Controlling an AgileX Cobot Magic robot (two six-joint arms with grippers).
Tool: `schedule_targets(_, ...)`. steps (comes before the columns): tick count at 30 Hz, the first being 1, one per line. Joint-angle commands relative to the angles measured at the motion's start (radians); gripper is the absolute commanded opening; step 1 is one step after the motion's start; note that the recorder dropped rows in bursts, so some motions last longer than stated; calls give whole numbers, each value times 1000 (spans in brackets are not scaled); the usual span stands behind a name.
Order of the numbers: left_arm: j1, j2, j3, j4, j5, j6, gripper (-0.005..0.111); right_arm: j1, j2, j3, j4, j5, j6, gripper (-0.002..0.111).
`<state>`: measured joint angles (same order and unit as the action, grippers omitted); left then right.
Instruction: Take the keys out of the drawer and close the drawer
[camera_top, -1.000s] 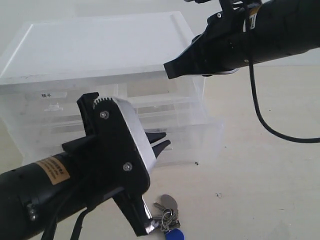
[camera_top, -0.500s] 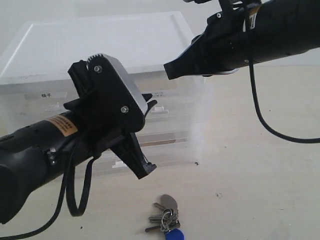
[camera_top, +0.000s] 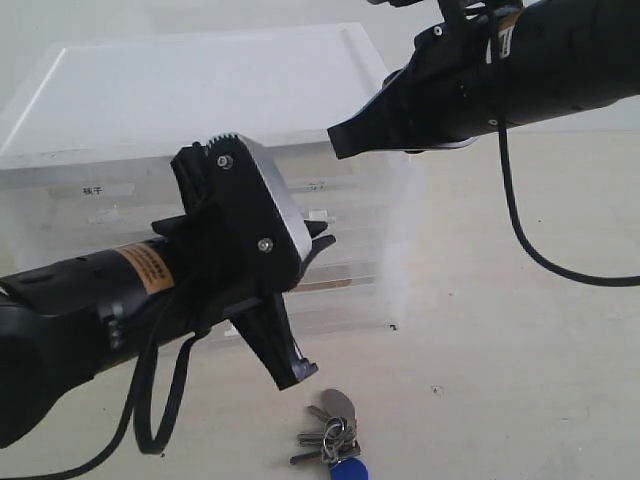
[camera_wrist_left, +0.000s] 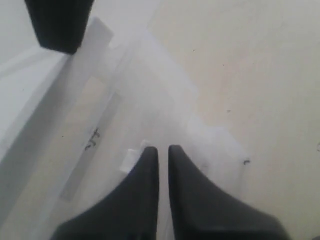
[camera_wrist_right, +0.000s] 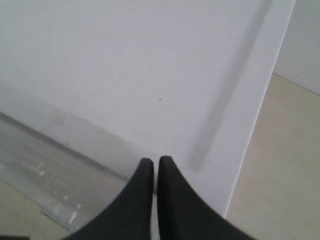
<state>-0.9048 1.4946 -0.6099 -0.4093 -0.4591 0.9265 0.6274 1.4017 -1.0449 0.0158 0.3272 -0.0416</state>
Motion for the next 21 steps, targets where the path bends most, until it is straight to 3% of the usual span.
schedule_targets(1, 50, 70, -9, -28, -154, -19, 5, 1, 5, -2, 4, 29, -2, 0)
schedule_targets(6, 79, 93, -29, -28, -234, -26, 5, 1, 5, -2, 4, 27, -2, 0)
schedule_targets(13, 84, 93, -42, -41, -200, -40, 5, 1, 5, -2, 4, 33, -2, 0)
schedule_targets(19, 11, -17, -7, -39, -63, -40, 5, 1, -14, -13, 4, 39, -2, 0)
schedule_targets(21, -22, -161, 31, -69, -36, -40, 5, 1, -50, -41, 1, 75, -2, 0)
